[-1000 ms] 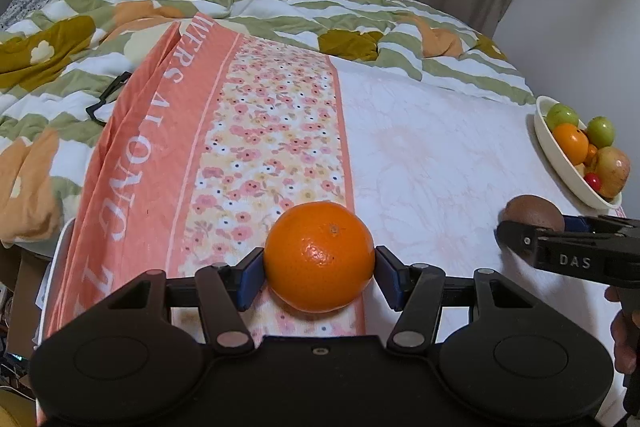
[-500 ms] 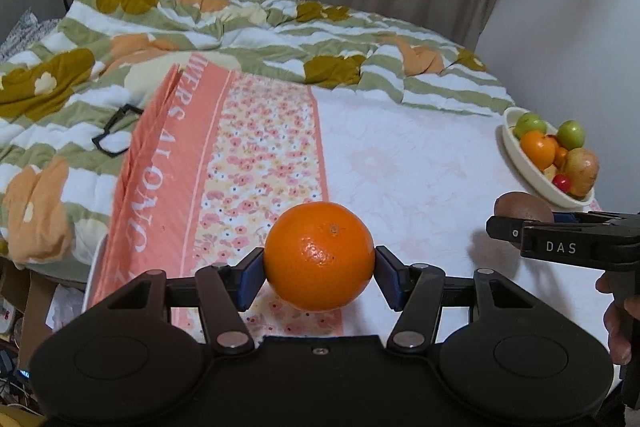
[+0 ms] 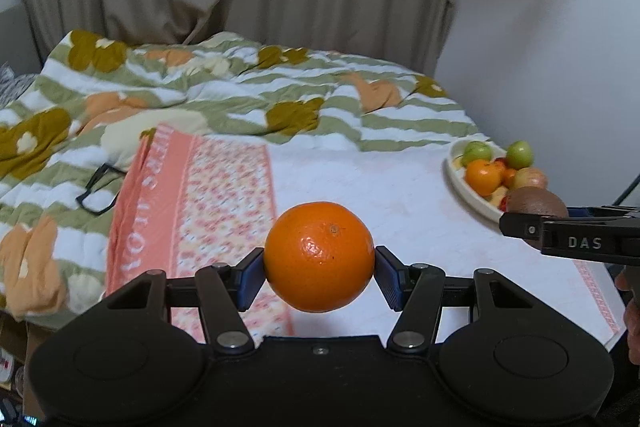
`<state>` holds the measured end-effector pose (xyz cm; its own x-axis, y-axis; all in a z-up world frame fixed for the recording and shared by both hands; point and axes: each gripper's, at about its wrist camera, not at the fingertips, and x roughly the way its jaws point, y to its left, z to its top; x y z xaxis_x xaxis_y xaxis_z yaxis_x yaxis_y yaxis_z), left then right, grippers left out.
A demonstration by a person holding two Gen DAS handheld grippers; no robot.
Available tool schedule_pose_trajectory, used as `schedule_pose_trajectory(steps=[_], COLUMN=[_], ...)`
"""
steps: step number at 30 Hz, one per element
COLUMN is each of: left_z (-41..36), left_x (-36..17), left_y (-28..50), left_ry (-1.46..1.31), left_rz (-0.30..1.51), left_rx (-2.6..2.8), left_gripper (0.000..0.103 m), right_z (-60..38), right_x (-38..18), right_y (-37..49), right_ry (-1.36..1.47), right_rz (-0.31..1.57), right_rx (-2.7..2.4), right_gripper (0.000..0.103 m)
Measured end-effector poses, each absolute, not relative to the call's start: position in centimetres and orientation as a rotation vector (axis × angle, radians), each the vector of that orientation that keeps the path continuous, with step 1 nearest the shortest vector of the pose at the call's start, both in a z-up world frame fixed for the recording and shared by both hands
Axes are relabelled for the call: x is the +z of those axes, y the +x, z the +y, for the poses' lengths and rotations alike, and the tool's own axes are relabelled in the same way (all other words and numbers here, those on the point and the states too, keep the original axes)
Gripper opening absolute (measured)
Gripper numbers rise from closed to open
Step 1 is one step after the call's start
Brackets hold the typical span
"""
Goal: Organize fruits
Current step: 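Carry the orange with the left tool to the bowl while the right tool carries the kiwi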
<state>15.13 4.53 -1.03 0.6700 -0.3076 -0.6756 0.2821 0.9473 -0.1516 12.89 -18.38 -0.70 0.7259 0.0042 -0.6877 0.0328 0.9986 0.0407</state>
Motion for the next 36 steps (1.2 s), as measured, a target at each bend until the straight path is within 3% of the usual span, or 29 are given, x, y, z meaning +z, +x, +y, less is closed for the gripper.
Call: schedule_pose_trajectory(steps=[16,36], left_z=[-5.9,-21.6], left_x=[1.2,-0.2], left_y=[15.5,19.9], left_ry=[-0.02,-0.015], left_rz=[0.712,0.738], left_rx=[-0.362,-0.29], left_gripper=[0.062,0.062], right_z=[-29.1,-43.1], right_x=[2.0,2.0], right_y=[11.0,19.2], right_ry=[0.062,-0.032], right_rz=[0.719,0.717], right_rx=[-0.027,0.142], right_gripper=[0.076,0.076])
